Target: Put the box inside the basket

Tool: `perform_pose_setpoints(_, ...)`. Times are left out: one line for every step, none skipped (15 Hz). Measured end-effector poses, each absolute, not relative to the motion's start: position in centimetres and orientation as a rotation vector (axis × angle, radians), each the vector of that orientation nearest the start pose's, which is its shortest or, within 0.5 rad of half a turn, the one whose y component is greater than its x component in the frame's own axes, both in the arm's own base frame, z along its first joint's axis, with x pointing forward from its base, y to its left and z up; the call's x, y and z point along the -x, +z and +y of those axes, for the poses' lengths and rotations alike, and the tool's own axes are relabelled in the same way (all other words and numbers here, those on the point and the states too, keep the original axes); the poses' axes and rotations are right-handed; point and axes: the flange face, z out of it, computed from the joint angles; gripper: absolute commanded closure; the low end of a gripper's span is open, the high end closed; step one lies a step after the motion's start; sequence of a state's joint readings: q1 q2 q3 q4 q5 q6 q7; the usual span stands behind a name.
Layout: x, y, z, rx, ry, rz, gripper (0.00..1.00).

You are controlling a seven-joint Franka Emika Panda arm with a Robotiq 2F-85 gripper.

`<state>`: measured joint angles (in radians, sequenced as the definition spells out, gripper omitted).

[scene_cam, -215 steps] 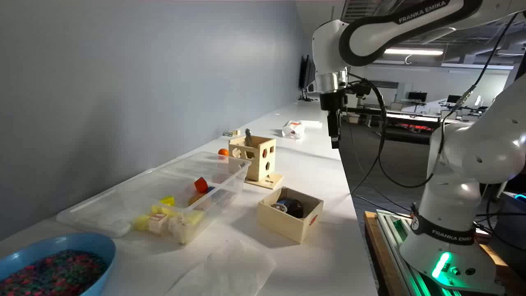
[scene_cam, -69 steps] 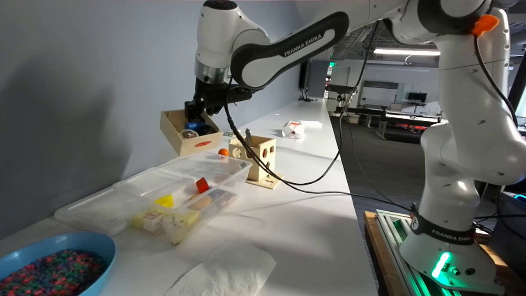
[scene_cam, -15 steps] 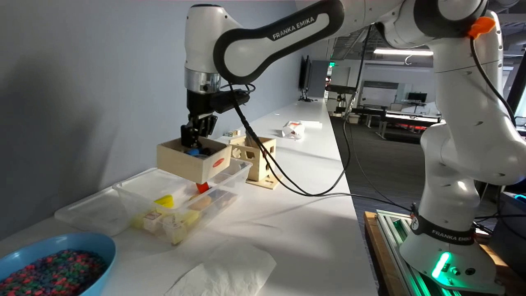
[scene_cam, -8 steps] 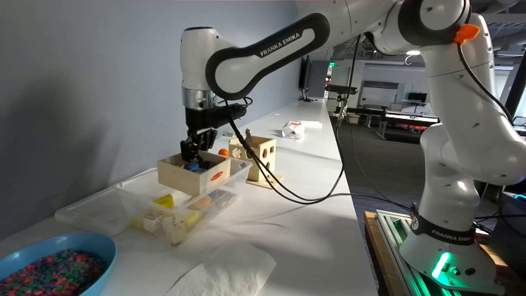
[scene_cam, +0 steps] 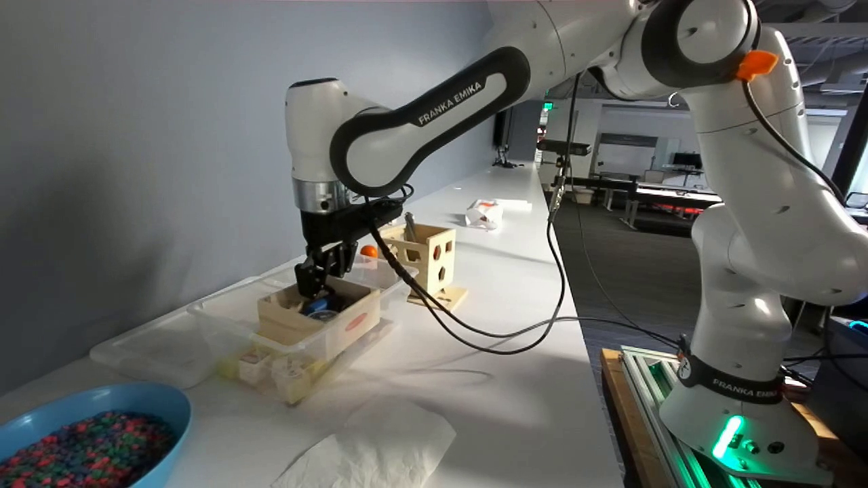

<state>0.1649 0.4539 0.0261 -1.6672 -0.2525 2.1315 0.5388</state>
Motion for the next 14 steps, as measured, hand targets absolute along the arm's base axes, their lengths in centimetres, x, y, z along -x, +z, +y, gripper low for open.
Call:
perform_pose_setpoints(-66.3, 34.1, 12.0, 3.302, -0.130, 0.371, 0.98)
perform_pose_setpoints(-66.3, 33.8, 12.3, 3.297, -0.123, 0.384, 0.98)
perform_pose_setpoints(-66.4, 33.5, 12.5, 3.291, -0.117, 0.395, 0.98)
perform_pose_setpoints(-66.4, 33.3, 12.6, 3.287, -0.112, 0.408, 0.98)
perform_pose_setpoints(-66.5, 33.1, 12.6, 3.283, -0.109, 0.427, 0.65)
perform_pose_setpoints(-66.5, 33.0, 12.4, 3.278, -0.106, 0.451, 0.63)
perform_pose_setpoints(-66.6, 32.9, 12.2, 3.272, -0.105, 0.477, 0.57)
perform_pose_setpoints(-66.8, 33.1, 11.9, 3.267, -0.114, 0.507, 0.51)
perform_pose_setpoints(-67.0, 33.5, 11.5, 3.257, -0.139, 0.542, 0.43)
perform_pose_setpoints(-67.3, 34.1, 10.9, 3.244, -0.175, 0.579, 0.37)
perform_pose_setpoints(-67.6, 35.1, 10.3, 3.225, -0.227, 0.617, 0.29)
perform_pose_setpoints(-67.8, 36.4, 9.7, 3.204, -0.285, 0.647, 0.23)
perform_pose_setpoints(-67.9, 38.0, 9.0, 3.187, -0.346, 0.668, 0.17)
perform_pose_setpoints(-68.0, 40.0, 8.3, 3.169, -0.417, 0.686, 0.09)
